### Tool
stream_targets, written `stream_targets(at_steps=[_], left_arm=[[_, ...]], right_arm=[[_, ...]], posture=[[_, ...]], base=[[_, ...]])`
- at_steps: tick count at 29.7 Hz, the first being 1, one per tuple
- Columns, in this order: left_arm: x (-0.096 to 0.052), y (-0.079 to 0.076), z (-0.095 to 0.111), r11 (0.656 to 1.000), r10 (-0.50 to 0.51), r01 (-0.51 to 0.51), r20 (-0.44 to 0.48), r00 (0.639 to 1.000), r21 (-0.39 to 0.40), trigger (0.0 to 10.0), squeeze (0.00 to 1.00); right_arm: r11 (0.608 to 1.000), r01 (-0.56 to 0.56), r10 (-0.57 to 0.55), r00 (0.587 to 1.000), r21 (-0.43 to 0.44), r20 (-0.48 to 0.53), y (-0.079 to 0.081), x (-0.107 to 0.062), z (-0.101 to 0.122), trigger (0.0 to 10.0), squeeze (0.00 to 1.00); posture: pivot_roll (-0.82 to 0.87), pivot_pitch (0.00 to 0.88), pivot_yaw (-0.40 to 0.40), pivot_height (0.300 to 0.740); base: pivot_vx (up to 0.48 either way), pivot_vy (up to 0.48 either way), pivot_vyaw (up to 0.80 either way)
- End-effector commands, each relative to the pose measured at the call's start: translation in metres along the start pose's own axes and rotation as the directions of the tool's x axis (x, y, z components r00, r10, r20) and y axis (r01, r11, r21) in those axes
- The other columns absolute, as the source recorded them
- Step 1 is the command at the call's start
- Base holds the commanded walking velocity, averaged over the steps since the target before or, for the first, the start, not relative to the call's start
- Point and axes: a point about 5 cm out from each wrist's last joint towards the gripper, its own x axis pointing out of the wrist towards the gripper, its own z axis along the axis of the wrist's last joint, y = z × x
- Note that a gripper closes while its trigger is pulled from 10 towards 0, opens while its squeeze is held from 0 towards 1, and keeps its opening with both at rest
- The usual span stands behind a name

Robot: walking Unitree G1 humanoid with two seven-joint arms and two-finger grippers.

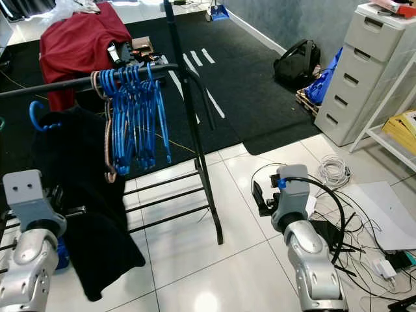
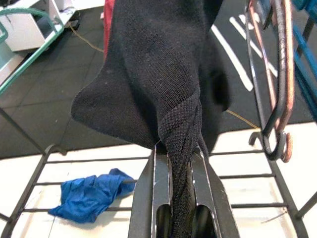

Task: Hang hanger

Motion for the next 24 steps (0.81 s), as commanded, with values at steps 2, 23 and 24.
stream_targets(at_steps=[2, 23, 24], left_arm=[[0.002, 0.013, 0.003, 0.996, 0.084, -0.084, -0.008, 0.996, 0.015, 10.0, 0.00], [0.036, 0.045, 0.048, 0.974, -0.188, 0.184, 0.012, 0.982, 0.132, 10.0, 0.00], [0.036, 0.045, 0.048, 0.974, -0.188, 0.184, 0.012, 0.982, 0.132, 10.0, 0.00]], right_arm=[[1.000, -0.009, 0.009, 1.000, 0.007, -0.022, -0.001, 0.001, -0.004, 10.0, 0.00], [0.999, -0.035, 0.036, 0.999, 0.007, -0.028, -0.001, 0.004, -0.004, 10.0, 0.00], [0.999, -0.035, 0.036, 0.999, 0.007, -0.028, -0.001, 0.004, -0.004, 10.0, 0.00]], posture=[[-0.12, 0.135, 0.067, 0.740], [-0.12, 0.126, 0.060, 0.740], [-0.12, 0.126, 0.060, 0.740]], base=[[-0.409, 0.000, 0.00], [-0.366, 0.000, 0.00], [-0.319, 0.000, 0.00]])
